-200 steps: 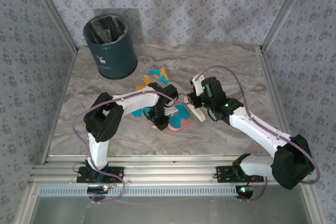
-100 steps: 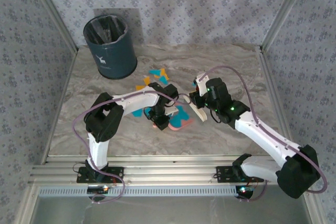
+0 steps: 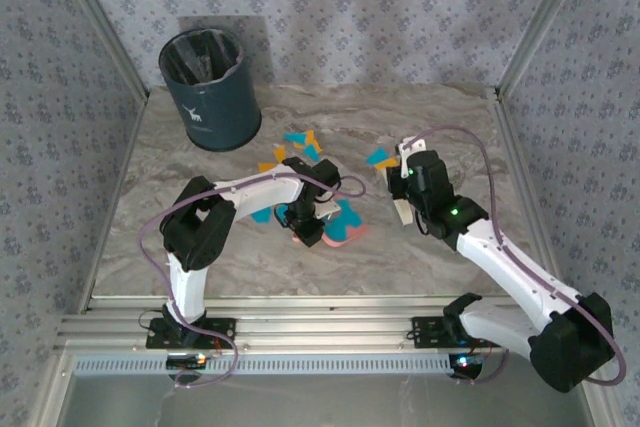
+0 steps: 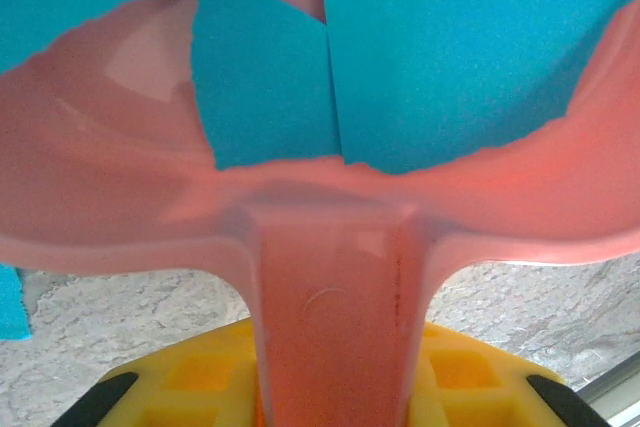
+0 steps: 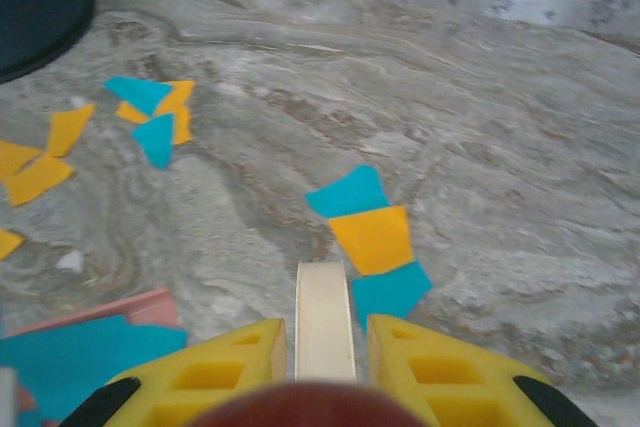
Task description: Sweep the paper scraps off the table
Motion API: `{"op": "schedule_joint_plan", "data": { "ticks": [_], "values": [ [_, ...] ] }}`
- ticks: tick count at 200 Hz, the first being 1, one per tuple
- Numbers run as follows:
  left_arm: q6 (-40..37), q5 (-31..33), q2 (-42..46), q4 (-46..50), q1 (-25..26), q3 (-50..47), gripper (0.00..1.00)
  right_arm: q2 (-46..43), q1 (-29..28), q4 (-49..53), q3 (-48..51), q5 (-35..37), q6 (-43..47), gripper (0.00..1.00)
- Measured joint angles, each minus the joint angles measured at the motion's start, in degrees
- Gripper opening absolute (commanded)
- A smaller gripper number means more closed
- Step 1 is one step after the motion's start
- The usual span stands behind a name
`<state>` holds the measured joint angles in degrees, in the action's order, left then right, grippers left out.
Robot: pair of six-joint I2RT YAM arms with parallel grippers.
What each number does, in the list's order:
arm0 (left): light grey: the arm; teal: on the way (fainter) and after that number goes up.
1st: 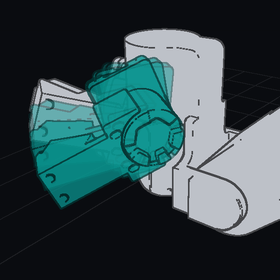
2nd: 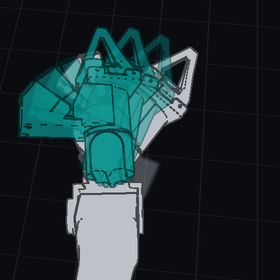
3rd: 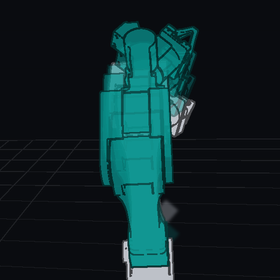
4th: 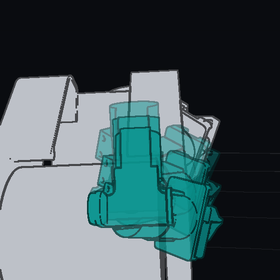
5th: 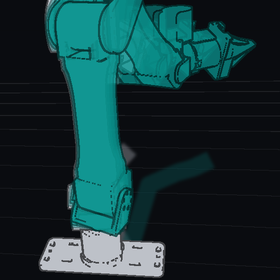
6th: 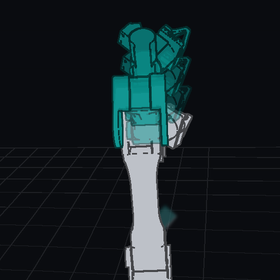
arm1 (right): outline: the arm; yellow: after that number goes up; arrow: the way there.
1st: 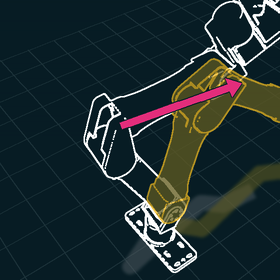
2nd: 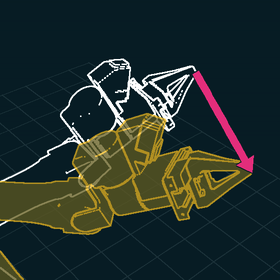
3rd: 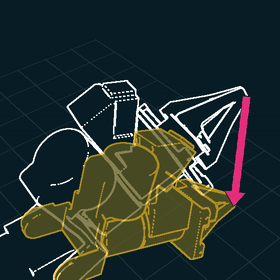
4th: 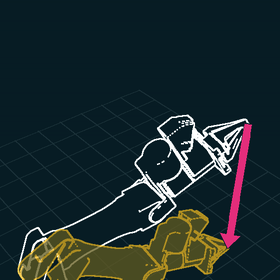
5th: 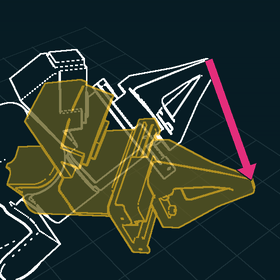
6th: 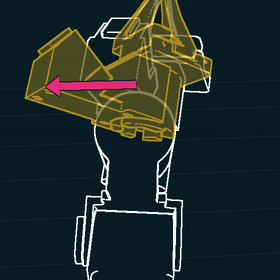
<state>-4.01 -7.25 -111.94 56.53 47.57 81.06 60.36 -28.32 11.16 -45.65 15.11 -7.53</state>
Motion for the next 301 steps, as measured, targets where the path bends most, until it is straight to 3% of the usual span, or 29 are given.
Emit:
{"op": "schedule_joint_plan", "data": {
  "ticks": [54,132,172,301],
  "values": [
    [0.0,0.0,-1.5,-0.3,0.0,0.9,0.0,1.2,7.6,-0.6,0.1,1.6,0.1,0.0],
    [0.0,-0.3,-6.0,0.1,0.0,7.4,0.0,9.8,15.3,-3.6,-1.2,2.2,5.6,0.0],
    [0.0,-0.7,-7.5,0.4,0.0,9.7,0.0,13.5,15.7,-6.3,-3.2,1.0,9.1,0.0],
    [0.0,-1.1,-8.4,0.8,0.0,11.5,0.0,16.6,12.5,-8.4,-4.4,-12.7,17.7,0.0]
  ]
}}
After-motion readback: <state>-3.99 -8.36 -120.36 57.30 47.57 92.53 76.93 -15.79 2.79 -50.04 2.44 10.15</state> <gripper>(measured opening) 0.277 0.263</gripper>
